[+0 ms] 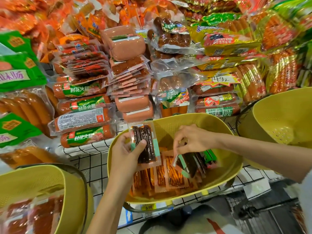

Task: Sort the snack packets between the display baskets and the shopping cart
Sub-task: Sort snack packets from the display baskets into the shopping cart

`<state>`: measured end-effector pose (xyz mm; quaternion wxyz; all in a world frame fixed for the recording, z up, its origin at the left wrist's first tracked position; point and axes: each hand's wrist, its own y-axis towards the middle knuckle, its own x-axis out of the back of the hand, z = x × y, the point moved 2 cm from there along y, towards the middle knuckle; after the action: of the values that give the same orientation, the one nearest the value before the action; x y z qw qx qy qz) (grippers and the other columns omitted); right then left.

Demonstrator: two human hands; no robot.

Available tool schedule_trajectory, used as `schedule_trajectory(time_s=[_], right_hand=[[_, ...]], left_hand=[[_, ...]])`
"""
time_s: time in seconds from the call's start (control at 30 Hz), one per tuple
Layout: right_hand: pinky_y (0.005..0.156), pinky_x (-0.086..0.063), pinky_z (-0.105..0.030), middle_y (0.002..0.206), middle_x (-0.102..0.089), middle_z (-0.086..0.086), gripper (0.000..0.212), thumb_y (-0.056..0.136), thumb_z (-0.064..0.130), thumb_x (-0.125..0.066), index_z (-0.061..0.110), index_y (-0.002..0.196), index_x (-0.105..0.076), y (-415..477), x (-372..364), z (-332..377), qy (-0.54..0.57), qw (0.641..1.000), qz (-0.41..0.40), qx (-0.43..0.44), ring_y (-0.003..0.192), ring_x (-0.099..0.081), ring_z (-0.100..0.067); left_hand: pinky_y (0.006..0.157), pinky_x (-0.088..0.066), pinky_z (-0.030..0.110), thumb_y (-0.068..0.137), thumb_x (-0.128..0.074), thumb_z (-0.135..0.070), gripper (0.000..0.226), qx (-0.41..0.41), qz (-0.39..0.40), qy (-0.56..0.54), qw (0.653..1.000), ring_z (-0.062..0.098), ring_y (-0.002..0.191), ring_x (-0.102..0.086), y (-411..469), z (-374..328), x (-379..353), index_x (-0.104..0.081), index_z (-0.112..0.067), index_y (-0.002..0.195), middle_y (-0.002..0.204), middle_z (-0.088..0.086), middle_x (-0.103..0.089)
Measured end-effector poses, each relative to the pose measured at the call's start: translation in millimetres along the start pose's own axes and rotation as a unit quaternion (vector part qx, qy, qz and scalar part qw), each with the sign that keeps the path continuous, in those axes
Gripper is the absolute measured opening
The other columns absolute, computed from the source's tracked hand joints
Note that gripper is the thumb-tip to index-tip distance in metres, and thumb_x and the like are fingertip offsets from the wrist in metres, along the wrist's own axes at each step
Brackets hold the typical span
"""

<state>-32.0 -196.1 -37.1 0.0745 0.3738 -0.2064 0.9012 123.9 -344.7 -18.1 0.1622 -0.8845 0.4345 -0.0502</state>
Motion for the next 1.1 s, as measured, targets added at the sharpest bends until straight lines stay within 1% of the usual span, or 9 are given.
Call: schedule_trajectory(time_s=[0.17,0.33,0.43,0.53,0.63,0.77,0.9,1.0,1.1], right_hand=[[0.082,-0.040,-0.007,0.087,-0.071,0.013,0.006,0.086,0.017,-0.068,0.017,0.084,-0.073,-6,20,16,0.182,0.983,-0.023,0.030,0.087,-0.063,0.003],[0.070,-0.049,-0.013,0.081,-0.073,0.013,0.009,0.084,0.015,-0.067,0.021,0.080,-0.073,-5,30,28,0.273,0.959,-0.071,0.030,0.080,-0.066,0.001],[0.072,-0.053,-0.016,0.080,-0.074,0.005,0.010,0.085,0.009,-0.066,0.014,0.082,-0.074,1,31,35,0.324,0.940,-0.106,0.022,0.080,-0.067,-0.005],[0.065,-0.050,-0.013,0.082,-0.074,0.003,0.012,0.085,0.012,-0.066,0.003,0.088,-0.073,6,25,39,0.370,0.921,-0.121,-0.015,0.079,-0.066,-0.005],[0.064,-0.052,-0.016,0.080,-0.074,0.004,0.010,0.086,0.011,-0.064,0.006,0.086,-0.073,9,18,42,0.431,0.890,-0.136,-0.058,0.080,-0.066,-0.008],[0.077,-0.057,-0.031,0.087,-0.074,-0.002,0.010,0.085,0.011,-0.064,0.006,0.086,-0.073,8,13,46,0.451,0.878,-0.147,-0.069,0.090,-0.067,-0.021],[0.058,-0.053,-0.019,0.074,-0.072,0.001,0.013,0.088,0.014,-0.060,0.007,0.084,-0.070,-5,25,42,0.458,0.868,-0.176,-0.074,0.072,-0.068,-0.011],[0.060,-0.050,-0.021,0.072,-0.068,-0.003,0.017,0.088,0.015,-0.059,0.008,0.076,-0.069,-13,37,32,0.461,0.855,-0.214,-0.101,0.070,-0.064,-0.013],[0.063,-0.048,-0.024,0.072,-0.067,-0.004,0.016,0.087,0.015,-0.061,0.010,0.074,-0.068,-19,41,33,0.446,0.870,-0.187,-0.098,0.072,-0.062,-0.013]], left_hand=[[0.048,-0.056,0.031,0.093,-0.054,-0.004,0.017,-0.017,-0.001,0.013,1.000,0.018,0.073,-0.073,1,-2,7,-0.052,-0.018,0.102,0.098,0.013,-0.069],[0.060,-0.060,0.039,0.095,-0.053,-0.009,0.024,-0.009,0.030,0.041,0.999,0.022,0.088,-0.072,4,0,6,-0.057,-0.020,0.116,0.107,0.009,-0.069],[0.053,-0.058,0.036,0.097,-0.051,-0.015,0.019,0.017,0.080,0.036,0.996,0.017,0.082,-0.073,1,-1,2,-0.059,-0.019,0.114,0.096,0.005,-0.073],[0.071,-0.060,0.046,0.092,-0.051,-0.037,0.027,0.008,0.135,0.074,0.988,0.018,0.092,-0.071,0,-1,0,-0.063,-0.022,0.111,0.099,0.002,-0.073],[0.088,-0.054,0.053,0.083,-0.053,-0.051,0.048,0.016,0.148,0.055,0.987,0.024,0.103,-0.068,-1,-3,1,-0.062,-0.020,0.118,0.109,0.006,-0.071],[0.070,-0.061,0.042,0.081,-0.059,-0.040,0.035,0.027,0.157,0.028,0.987,0.025,0.088,-0.072,-2,-4,1,-0.062,-0.012,0.101,0.098,0.011,-0.073],[0.051,-0.056,0.030,0.091,-0.056,-0.017,0.014,0.046,0.099,-0.045,0.993,0.020,0.072,-0.072,-1,-5,6,-0.059,-0.008,0.102,0.086,0.010,-0.073],[0.046,-0.053,0.024,0.093,-0.054,-0.014,0.011,0.021,0.065,-0.028,0.997,0.014,0.065,-0.070,-1,-7,6,-0.061,-0.008,0.099,0.077,0.004,-0.074],[0.049,-0.053,0.023,0.095,-0.054,-0.015,0.012,0.009,0.056,-0.030,0.998,0.014,0.067,-0.071,-1,-8,4,-0.063,-0.009,0.092,0.078,0.005,-0.074]])
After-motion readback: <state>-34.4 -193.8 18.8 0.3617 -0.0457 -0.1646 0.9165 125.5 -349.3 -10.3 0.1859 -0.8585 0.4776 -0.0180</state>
